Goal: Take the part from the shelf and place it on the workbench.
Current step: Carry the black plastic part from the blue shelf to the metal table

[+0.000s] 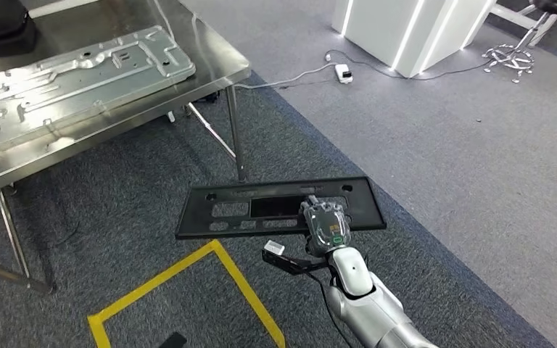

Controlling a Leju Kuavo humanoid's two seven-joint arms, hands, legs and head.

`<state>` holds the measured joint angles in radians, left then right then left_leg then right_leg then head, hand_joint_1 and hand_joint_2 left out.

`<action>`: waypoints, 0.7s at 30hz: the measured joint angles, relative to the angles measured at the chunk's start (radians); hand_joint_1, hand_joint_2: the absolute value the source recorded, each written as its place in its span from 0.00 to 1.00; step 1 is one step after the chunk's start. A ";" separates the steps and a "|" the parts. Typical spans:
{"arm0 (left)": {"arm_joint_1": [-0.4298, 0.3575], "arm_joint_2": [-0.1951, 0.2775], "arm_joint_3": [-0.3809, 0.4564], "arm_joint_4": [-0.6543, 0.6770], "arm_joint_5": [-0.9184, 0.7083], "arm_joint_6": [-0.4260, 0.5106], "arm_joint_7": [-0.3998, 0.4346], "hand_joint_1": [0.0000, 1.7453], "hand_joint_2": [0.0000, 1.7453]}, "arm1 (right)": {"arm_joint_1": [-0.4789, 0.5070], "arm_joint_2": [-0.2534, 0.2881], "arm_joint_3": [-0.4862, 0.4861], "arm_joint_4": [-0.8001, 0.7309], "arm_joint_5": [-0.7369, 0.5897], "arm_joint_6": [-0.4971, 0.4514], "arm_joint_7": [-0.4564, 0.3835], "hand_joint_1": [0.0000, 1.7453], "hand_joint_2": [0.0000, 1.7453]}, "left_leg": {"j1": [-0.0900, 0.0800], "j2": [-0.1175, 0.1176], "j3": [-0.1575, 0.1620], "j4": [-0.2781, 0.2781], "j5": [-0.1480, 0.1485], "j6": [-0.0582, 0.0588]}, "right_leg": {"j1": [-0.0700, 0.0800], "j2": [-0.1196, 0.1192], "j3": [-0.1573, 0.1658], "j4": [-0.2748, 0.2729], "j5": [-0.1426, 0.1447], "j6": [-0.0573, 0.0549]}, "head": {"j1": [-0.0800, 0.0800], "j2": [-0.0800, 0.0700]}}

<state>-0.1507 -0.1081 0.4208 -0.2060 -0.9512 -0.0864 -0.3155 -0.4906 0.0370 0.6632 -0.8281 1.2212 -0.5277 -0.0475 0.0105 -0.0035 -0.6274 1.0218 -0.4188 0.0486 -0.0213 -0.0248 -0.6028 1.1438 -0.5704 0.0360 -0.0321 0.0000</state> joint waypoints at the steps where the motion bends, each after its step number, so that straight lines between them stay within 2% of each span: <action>1: -0.002 0.000 0.000 0.000 -0.001 0.000 0.000 0.00 1.00 | 0.002 -0.001 0.000 0.000 -0.001 0.000 -0.001 1.00 1.00 | -0.001 -0.011 0.000 0.000 0.000 0.003 | 0.001 0.012 -0.039 0.072 -0.028 -0.001 | 0.000 0.000; 2: -0.004 0.000 0.000 0.000 -0.001 0.000 0.000 0.00 1.00 | 0.004 -0.001 0.000 0.001 -0.002 0.000 -0.001 1.00 1.00 | -0.003 -0.023 0.001 0.000 -0.001 0.005 | 0.002 0.017 -0.075 0.132 -0.045 -0.002 | 0.000 0.000; 3: -0.004 0.000 0.000 0.000 -0.001 0.000 0.000 0.00 1.00 | 0.006 -0.002 0.000 0.001 -0.002 0.001 -0.001 1.00 1.00 | -0.005 -0.036 0.002 0.001 -0.002 0.007 | 0.004 0.019 -0.099 0.163 -0.043 -0.005 | 0.000 0.000; 4: -0.004 0.000 0.000 0.000 -0.001 0.000 0.000 0.00 1.00 | 0.008 -0.002 0.001 0.001 -0.002 0.001 -0.001 1.00 1.00 | -0.008 -0.049 0.004 0.001 -0.002 0.007 | 0.007 0.021 -0.104 0.153 -0.019 -0.011 | 0.000 0.000; 5: -0.003 0.000 0.000 0.000 -0.002 0.000 0.000 0.00 1.00 | 0.008 -0.002 0.001 0.001 -0.003 0.001 -0.002 1.00 1.00 | -0.010 -0.062 0.007 0.001 -0.003 0.008 | 0.010 0.026 -0.089 0.105 0.021 -0.019 | 0.000 0.000; 6: -0.003 -0.001 0.000 0.000 -0.002 0.000 0.000 0.00 1.00 | 0.007 -0.002 0.001 0.001 -0.004 0.001 -0.004 1.00 1.00 | -0.011 -0.073 0.009 0.001 -0.004 0.008 | 0.014 0.036 -0.064 0.033 0.066 -0.030 | 0.000 0.000; 7: -0.003 -0.003 0.000 0.000 -0.002 0.000 0.000 0.00 1.00 | 0.005 -0.003 0.001 0.001 -0.005 0.001 -0.007 1.00 1.00 | -0.013 -0.082 0.010 0.002 -0.005 0.007 | 0.018 0.047 -0.038 -0.034 0.098 -0.040 | 0.000 0.000; 8: -0.003 -0.004 0.000 0.000 -0.002 0.000 0.000 0.00 1.00 | 0.004 -0.002 0.002 0.001 -0.009 0.001 -0.012 1.00 1.00 | -0.013 -0.089 0.010 0.002 -0.006 0.005 | 0.021 0.057 -0.017 -0.083 0.115 -0.047 | 0.000 0.000; 9: -0.002 -0.006 0.000 0.000 -0.002 0.000 0.000 0.00 1.00 | 0.002 -0.001 0.003 0.001 -0.015 0.001 -0.019 1.00 1.00 | -0.011 -0.094 0.008 0.002 -0.006 0.001 | 0.024 0.064 -0.006 -0.110 0.120 -0.053 | 0.000 0.000; 11: -0.001 -0.006 0.000 0.000 -0.002 0.001 0.000 0.00 1.00 | 0.002 0.002 0.006 0.001 -0.040 0.000 -0.039 1.00 1.00 | -0.010 -0.104 0.008 -0.003 -0.006 -0.011 | 0.024 0.062 0.003 -0.123 0.119 -0.055 | 0.001 0.000; 12: 0.000 -0.004 0.000 0.000 -0.001 0.001 0.000 0.00 1.00 | 0.002 0.005 0.007 0.001 -0.054 -0.001 -0.048 1.00 1.00 | -0.010 -0.098 0.009 -0.004 -0.007 -0.017 | 0.021 0.058 0.010 -0.132 0.122 -0.057 | 0.001 0.000; 14: -0.002 -0.001 0.000 0.000 -0.001 0.002 0.000 0.00 1.00 | 0.003 0.010 0.008 0.001 -0.073 -0.003 -0.058 1.00 1.00 | -0.012 -0.062 -0.006 0.036 -0.036 -0.028 | 0.012 0.048 0.025 -0.153 0.130 -0.062 | -0.001 0.000; 16: -0.006 0.000 0.000 0.000 -0.001 0.002 0.000 0.00 1.00 | 0.005 0.012 0.008 0.001 -0.079 -0.004 -0.062 1.00 1.00 | -0.005 -0.022 -0.059 0.147 -0.093 -0.040 | 0.011 0.037 0.032 -0.158 0.130 -0.065 | -0.002 0.000; 17: -0.007 0.000 0.000 0.000 -0.001 0.002 0.000 0.00 1.00 | 0.007 0.012 0.008 0.001 -0.081 -0.004 -0.064 1.00 1.00 | 0.001 -0.013 -0.089 0.204 -0.113 -0.047 | 0.011 0.031 0.033 -0.157 0.129 -0.065 | -0.002 0.000; 18: -0.007 0.001 0.000 0.000 -0.001 0.002 0.000 0.00 1.00 | 0.010 0.012 0.009 0.001 -0.083 -0.004 -0.064 1.00 1.00 | 0.005 -0.009 -0.107 0.237 -0.116 -0.052 | 0.010 0.026 0.033 -0.155 0.126 -0.063 | -0.002 0.000; 19: -0.007 0.002 0.000 0.000 -0.001 0.002 0.000 0.00 1.00 | 0.013 0.012 0.009 0.001 -0.084 -0.004 -0.065 1.00 1.00 | 0.009 -0.006 -0.109 0.234 -0.101 -0.057 | 0.009 0.022 0.034 -0.151 0.122 -0.061 | -0.002 0.000; 20: -0.007 0.003 0.001 0.000 -0.001 0.002 0.000 0.00 1.00 | 0.015 0.012 0.009 0.001 -0.086 -0.004 -0.065 1.00 1.00 | 0.012 -0.003 -0.091 0.194 -0.071 -0.061 | 0.008 0.019 0.034 -0.146 0.118 -0.057 | -0.003 0.000; 21: -0.007 0.004 0.001 0.000 -0.001 0.002 0.000 0.00 1.00 | 0.015 0.012 0.009 0.001 -0.088 -0.004 -0.066 1.00 1.00 | 0.015 0.000 -0.061 0.130 -0.037 -0.063 | 0.006 0.017 0.034 -0.140 0.112 -0.053 | -0.002 0.000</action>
<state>-0.1574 -0.1038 0.4214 -0.2060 -0.9525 -0.0842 -0.3153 -0.4753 0.0491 0.6724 -0.8269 1.1330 -0.5320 -0.1132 0.0255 -0.0031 -0.6885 1.1522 -0.4561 -0.0140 -0.0150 -0.0078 -0.5685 1.0034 -0.4582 -0.0166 -0.0346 0.0000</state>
